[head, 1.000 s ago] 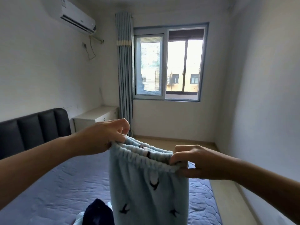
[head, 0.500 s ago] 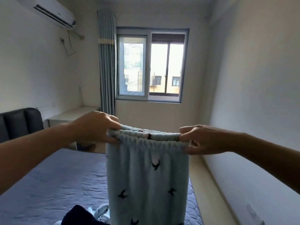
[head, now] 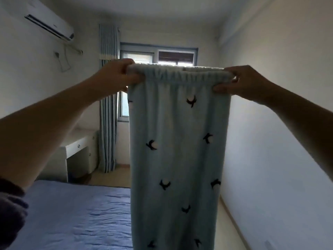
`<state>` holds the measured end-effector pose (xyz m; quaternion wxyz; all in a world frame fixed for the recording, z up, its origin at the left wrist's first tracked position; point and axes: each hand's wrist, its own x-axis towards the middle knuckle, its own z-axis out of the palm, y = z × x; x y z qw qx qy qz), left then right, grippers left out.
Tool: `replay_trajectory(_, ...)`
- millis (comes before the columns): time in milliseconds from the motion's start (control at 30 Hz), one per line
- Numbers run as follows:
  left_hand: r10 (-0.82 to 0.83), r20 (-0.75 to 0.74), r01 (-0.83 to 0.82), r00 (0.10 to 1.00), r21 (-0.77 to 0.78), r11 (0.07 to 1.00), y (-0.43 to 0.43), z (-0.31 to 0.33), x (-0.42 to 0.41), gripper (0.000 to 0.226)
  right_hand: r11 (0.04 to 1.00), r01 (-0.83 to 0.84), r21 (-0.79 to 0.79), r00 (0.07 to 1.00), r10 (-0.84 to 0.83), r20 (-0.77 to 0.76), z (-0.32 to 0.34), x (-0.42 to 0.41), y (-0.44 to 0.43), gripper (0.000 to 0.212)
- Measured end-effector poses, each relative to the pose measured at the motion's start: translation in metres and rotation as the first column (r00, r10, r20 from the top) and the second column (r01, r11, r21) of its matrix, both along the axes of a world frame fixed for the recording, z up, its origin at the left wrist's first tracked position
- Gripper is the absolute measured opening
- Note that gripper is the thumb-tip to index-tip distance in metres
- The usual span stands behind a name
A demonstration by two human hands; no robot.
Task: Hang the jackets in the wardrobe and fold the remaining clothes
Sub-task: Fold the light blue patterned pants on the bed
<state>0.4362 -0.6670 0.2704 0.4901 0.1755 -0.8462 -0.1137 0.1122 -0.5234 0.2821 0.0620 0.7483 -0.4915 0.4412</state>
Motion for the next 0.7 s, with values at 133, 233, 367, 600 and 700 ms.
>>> replay_trajectory(133,-0.198,-0.229,0.224,0.953,0.090,0.970,0.002,0.042,-0.030,0.019,0.989,-0.135,-0.061,0.961,0.145,0.234,0.045,-0.007,0.001,0.017)
replay_trajectory(233,-0.207,-0.195,0.234,0.959,0.124,0.964,-0.001,0.056,-0.056,0.021,0.985,-0.170,-0.032,0.944,0.172,0.281,0.055,-0.016,0.001,0.021)
replay_trajectory(367,-0.173,-0.124,0.202,0.977,0.278,0.939,-0.007,0.047,-0.084,0.036,0.981,-0.186,0.060,0.932,0.157,0.326,0.040,-0.039,-0.005,0.017)
replay_trajectory(600,0.196,0.160,-0.207,0.968,0.053,0.977,-0.040,0.049,-0.146,0.024,0.979,-0.015,0.202,0.983,-0.022,0.181,0.040,-0.107,-0.035,0.016)
replay_trajectory(700,0.499,0.293,-0.467,0.815,-0.177,0.866,-0.065,0.051,-0.192,0.033,0.959,0.155,0.236,0.988,-0.144,-0.061,0.046,-0.134,-0.069,0.019)
